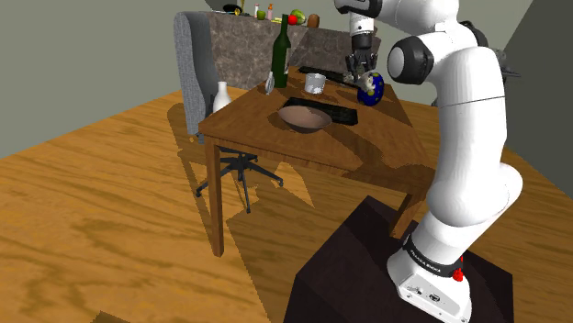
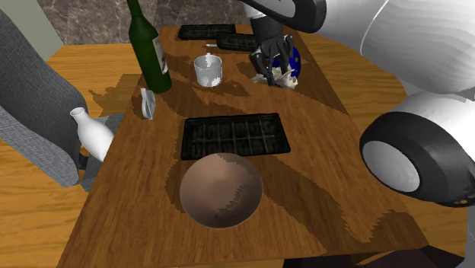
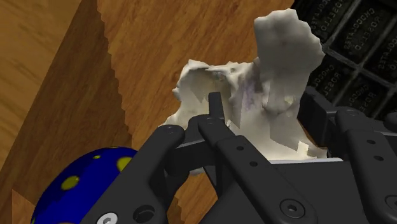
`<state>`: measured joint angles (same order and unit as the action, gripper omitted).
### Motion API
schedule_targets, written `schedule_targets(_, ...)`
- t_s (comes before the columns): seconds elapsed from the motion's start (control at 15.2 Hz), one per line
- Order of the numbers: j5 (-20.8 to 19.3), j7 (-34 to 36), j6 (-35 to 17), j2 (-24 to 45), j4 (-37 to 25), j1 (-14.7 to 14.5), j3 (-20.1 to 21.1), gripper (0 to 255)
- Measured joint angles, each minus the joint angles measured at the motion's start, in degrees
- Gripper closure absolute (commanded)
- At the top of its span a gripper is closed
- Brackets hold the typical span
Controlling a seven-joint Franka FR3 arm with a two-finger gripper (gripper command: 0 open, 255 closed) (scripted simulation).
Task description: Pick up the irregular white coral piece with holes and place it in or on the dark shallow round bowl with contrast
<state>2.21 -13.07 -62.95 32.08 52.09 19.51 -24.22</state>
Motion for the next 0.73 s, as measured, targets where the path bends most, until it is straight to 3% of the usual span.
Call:
schedule_targets(0.2,0.28,0.25,2.51,0.68,-3.15,0.16,0.11,255)
schedule_targets(0.46,-0.96,5.22,-0.76,-6.62,7.87,-5.86,0.68,255)
schedule_targets(0.73,-1.27,10.91,-2.45,-11.64,14.79,-10.79,2.00,255)
